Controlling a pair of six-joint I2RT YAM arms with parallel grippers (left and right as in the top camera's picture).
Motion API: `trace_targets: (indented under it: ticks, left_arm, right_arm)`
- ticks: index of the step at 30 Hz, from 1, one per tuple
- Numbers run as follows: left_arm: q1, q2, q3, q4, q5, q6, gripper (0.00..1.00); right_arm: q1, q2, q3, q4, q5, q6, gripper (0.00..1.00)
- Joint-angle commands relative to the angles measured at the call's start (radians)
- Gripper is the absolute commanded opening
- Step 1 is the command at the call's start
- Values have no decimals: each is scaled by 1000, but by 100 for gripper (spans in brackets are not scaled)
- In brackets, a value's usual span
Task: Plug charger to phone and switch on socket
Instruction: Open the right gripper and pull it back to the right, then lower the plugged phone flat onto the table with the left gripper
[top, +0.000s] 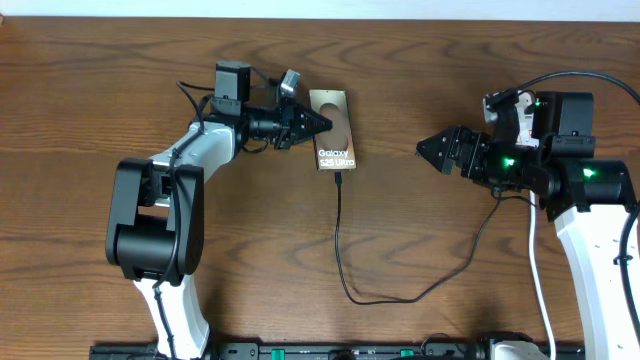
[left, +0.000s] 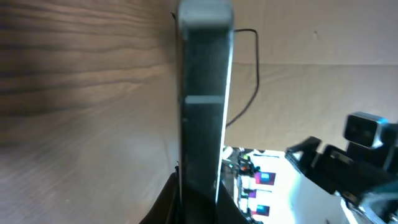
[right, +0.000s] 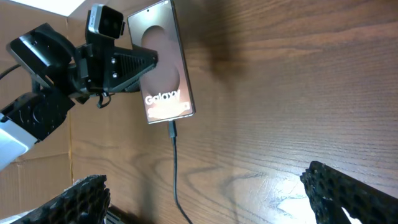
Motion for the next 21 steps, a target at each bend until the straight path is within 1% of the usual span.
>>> trace_targets:
  ticks: [1,5,9,12,13,14,15,21]
  left_arm:
    - [-11,-13,3,-3,-71,58,7]
    - [-34,-13,5,-31,-150,67,7]
    - [-56,-16,24,-36,-161,73,7]
    - [-59,-23,42,-90,-197,98,7]
    - [-59,-30,49,-127,-224,128,7]
    - [-59,-46,61,-207,-283,184,7]
    - [-59,-56,68,-251,-317,219,7]
    - [-59,-125,158,-564,-552,412,7]
  right_arm:
    - [-6,-6,17,-4,4,-23,99]
    - [-6,-6,17,-4,4,-28,99]
    - [-6,-6,17,-4,8,-34,99]
    - [-6,-5,17,-4,11,-34,99]
    - [-6,-5,17,-4,11,-34,99]
    - [-6,-5,17,-4,12,-35,99]
    - [-6,-5,17,-4,11,-38,99]
    - [-6,-5,17,-3,19,-37,99]
